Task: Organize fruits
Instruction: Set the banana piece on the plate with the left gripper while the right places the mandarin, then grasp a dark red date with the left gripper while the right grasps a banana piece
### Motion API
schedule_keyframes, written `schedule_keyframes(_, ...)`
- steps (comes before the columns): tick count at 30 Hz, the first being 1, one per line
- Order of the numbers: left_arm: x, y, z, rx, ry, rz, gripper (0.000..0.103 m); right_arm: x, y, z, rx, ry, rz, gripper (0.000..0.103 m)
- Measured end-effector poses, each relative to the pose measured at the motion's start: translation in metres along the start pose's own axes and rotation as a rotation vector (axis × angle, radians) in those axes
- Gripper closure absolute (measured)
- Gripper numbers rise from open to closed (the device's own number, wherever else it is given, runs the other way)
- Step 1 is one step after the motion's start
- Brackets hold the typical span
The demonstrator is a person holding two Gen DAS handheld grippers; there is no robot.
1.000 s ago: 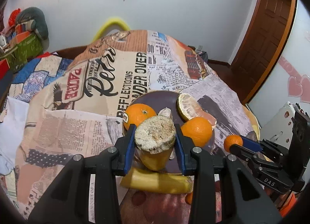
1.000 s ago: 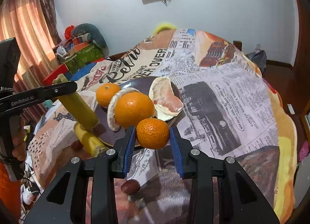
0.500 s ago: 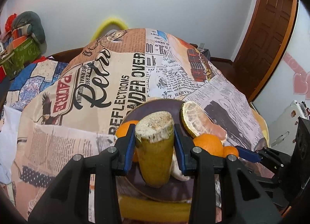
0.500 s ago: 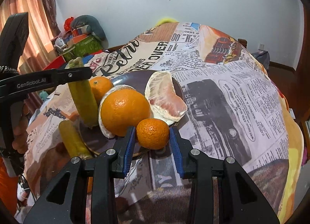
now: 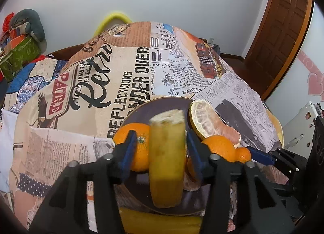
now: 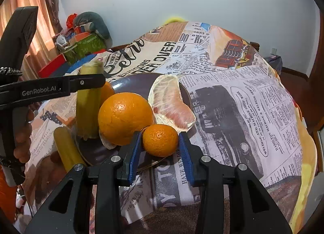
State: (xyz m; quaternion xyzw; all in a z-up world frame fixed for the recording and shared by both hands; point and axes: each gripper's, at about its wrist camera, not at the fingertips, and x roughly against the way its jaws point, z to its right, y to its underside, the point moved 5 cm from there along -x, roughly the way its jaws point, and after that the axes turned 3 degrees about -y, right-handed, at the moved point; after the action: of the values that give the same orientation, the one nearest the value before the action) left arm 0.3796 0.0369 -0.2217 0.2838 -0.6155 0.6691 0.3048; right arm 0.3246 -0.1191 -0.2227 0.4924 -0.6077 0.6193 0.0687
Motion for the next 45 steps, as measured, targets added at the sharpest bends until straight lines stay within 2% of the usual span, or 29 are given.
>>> schedule_keyframes(8, 0.027, 0.005, -0.005, 0.003, -0.002, 0.026, 0.050, 0.011, 0.002, -0.004, 0.013, 0.010, 0.005, 0.060)
schedule_keyframes(17, 0.069, 0.022, -0.022, 0.017, -0.027, 0.058, 0.047, 0.035, -0.003, -0.021, 0.041, 0.001, 0.041, 0.059)
schedule_keyframes(24, 0.088, 0.048, -0.040, 0.035, -0.042, 0.046, 0.047, 0.042, -0.003, -0.047, 0.085, -0.031, 0.050, 0.059)
schedule_keyframes(38, 0.055, 0.122, -0.052, 0.086, -0.005, -0.114, 0.048, 0.013, 0.020, -0.079, 0.134, -0.094, -0.041, 0.059)
schedule_keyframes(40, 0.049, 0.126, -0.051, 0.098, 0.016, -0.131, 0.057, 0.010, 0.022, -0.081, 0.131, -0.103, -0.051, 0.059)
schedule_keyframes(45, 0.043, 0.127, -0.046, 0.085, 0.039, -0.127, 0.067, 0.000, 0.026, -0.085, 0.139, -0.124, -0.077, 0.059)
